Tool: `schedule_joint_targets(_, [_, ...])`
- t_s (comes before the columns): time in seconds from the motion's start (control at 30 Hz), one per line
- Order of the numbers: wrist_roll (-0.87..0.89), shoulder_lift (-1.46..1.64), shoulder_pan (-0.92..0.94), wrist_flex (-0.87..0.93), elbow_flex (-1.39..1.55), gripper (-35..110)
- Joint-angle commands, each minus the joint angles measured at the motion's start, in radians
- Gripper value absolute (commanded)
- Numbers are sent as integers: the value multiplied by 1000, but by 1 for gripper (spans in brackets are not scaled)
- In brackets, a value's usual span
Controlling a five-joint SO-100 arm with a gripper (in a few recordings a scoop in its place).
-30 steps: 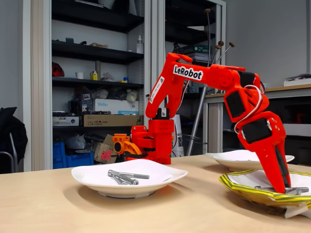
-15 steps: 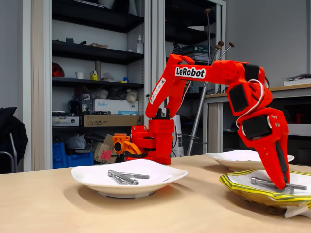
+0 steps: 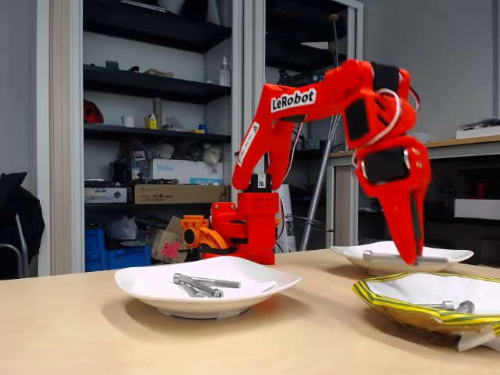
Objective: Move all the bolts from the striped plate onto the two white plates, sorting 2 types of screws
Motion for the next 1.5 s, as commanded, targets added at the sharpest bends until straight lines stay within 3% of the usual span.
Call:
schedule_joint_targets(0.0, [-34,103,48,69,-35,0])
schedule_joint_targets(0.27, [-198,216,216,175,57,0])
schedule_joint_targets(0.77, [-555,276,617,215,272,0])
schedule_joint_targets(0.97, [-555,259,630,204,301,9])
schedule_joint_targets(1.23, [-433,284,522,167,331,8])
schedule_joint_targets(1.47, [-239,387,356,-98,456,0])
